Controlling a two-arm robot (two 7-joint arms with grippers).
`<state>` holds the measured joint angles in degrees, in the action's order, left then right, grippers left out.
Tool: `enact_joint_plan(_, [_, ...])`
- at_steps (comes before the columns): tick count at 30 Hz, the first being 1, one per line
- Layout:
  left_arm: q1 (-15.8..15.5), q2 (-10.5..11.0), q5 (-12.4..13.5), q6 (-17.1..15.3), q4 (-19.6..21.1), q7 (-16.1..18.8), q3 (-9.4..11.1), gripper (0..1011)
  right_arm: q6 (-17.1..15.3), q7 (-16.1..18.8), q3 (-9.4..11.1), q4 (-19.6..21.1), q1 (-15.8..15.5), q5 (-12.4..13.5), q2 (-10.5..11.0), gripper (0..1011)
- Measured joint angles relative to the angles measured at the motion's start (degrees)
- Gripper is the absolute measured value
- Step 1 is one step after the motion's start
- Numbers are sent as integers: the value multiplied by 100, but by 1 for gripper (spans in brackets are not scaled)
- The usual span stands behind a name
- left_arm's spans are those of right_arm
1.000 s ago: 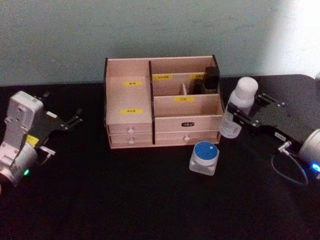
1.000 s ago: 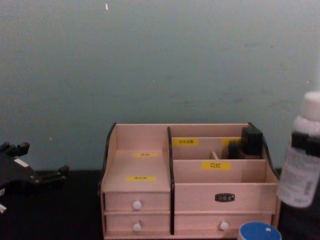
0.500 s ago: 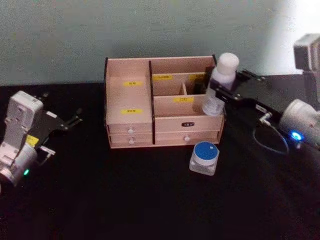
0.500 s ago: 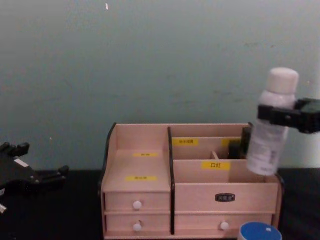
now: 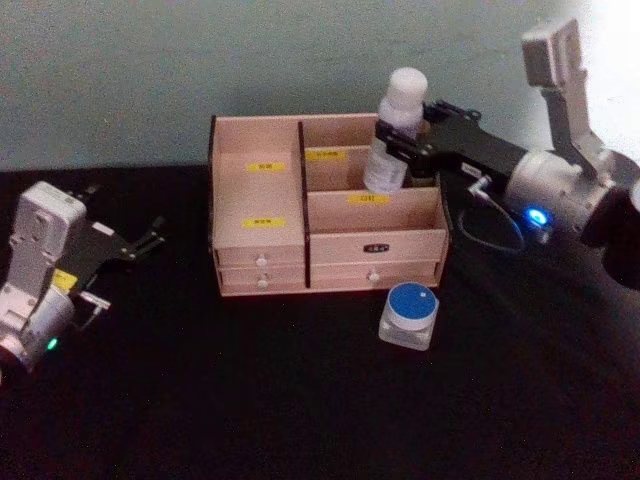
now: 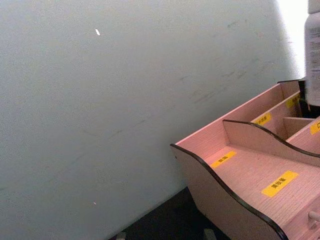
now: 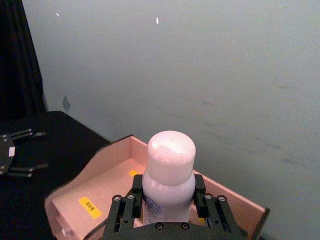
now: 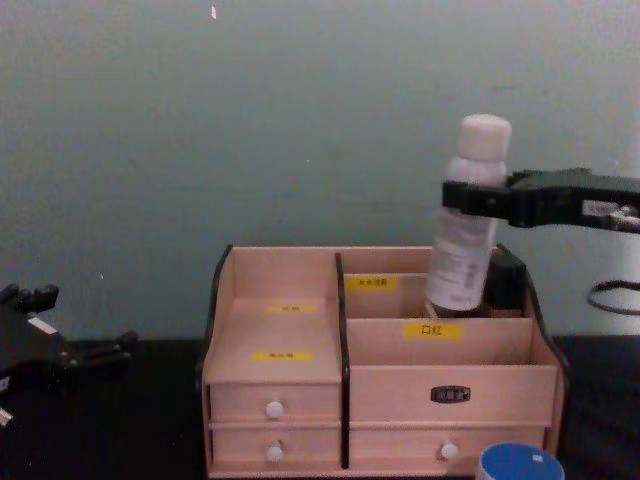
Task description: Pick up the facial cleanser and watermelon frost from the table and place them into the tiered storage box.
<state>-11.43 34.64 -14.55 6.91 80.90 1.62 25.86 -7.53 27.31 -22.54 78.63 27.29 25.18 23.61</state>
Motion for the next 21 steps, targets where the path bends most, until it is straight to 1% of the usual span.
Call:
enact_joint_plan(7, [0, 0, 0, 0, 0, 0, 0, 1001, 100, 87, -161, -453, 356, -47, -209, 590])
enact_joint_plan(12, [0, 0, 0, 0, 0, 0, 0, 1001, 114, 142, -256, -783, 573, -76, -346, 589])
enact_joint_plan(21, [0, 0, 0, 0, 0, 0, 0, 1001, 145, 193, -351, -1203, 820, -105, -532, 589])
